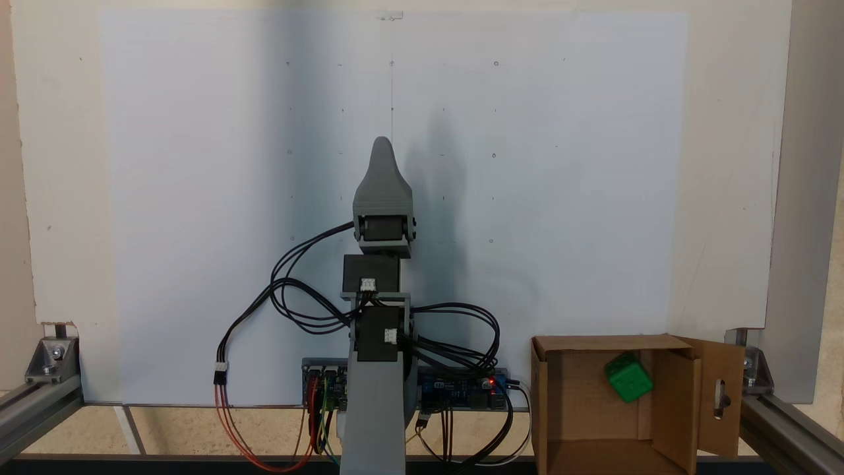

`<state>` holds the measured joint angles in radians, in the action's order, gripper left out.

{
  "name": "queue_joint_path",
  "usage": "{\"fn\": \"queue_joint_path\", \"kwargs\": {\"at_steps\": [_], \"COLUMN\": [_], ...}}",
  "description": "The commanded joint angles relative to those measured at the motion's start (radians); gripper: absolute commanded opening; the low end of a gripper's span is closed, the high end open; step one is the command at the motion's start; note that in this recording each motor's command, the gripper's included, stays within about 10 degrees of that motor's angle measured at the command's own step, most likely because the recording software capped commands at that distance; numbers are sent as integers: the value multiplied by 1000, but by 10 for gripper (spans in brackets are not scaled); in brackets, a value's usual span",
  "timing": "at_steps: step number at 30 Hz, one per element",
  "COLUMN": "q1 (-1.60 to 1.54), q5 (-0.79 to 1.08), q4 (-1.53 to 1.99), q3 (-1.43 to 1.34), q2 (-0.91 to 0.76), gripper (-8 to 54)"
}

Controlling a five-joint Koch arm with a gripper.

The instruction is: Grasp a green dice and put it in the bin.

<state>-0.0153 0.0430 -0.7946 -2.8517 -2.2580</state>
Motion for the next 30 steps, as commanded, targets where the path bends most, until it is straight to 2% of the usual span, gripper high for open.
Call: {"fn": "queue_joint_path", "kwargs": {"at_steps": [1, 18, 30], "q1": [0, 31, 60], "q5": [-32, -26, -29], "q4": [-165, -843, -839], "q3": [2, -279, -279], "q2": [-112, -112, -109], "gripper": [440, 441, 446]}}
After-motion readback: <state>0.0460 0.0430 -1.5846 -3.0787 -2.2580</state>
